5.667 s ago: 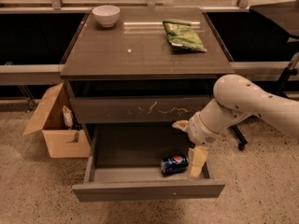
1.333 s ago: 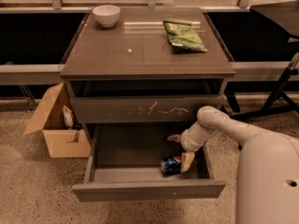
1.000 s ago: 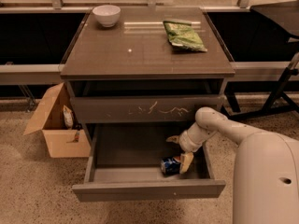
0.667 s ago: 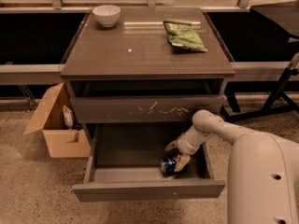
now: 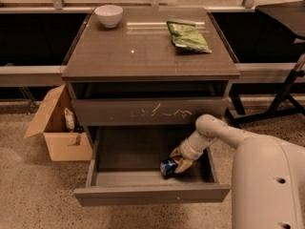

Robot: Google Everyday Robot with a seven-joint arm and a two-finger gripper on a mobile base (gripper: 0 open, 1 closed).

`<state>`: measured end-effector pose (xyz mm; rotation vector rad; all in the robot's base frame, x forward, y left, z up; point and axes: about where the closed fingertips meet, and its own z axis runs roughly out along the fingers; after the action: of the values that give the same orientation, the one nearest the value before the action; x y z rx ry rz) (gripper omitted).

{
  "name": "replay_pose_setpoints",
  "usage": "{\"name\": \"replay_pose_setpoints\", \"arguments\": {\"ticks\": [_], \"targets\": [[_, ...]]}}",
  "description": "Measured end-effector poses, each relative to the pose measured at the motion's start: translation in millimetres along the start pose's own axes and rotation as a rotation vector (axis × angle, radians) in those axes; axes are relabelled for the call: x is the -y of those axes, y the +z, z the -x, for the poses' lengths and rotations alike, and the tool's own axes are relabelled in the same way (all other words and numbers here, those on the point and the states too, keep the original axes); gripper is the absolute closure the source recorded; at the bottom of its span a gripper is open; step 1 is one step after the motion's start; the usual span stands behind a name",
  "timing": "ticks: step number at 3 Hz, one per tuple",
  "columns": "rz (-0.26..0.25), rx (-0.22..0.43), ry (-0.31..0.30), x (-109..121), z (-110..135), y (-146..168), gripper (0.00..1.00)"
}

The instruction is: Pick pepsi can from middle drawer and place on counter

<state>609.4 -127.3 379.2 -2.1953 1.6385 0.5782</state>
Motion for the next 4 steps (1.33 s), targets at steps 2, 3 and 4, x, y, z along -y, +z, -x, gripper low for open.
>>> {"name": "replay_pose_setpoints", "arguments": {"ticks": [2, 3, 4], "targets": [[-0.160, 0.035, -0.132, -45, 45, -83, 1.00], [-0.241, 0.085, -0.197, -66, 57, -136, 1.00], [-0.248, 0.084, -0.199, -70, 53, -138, 1.00]]}}
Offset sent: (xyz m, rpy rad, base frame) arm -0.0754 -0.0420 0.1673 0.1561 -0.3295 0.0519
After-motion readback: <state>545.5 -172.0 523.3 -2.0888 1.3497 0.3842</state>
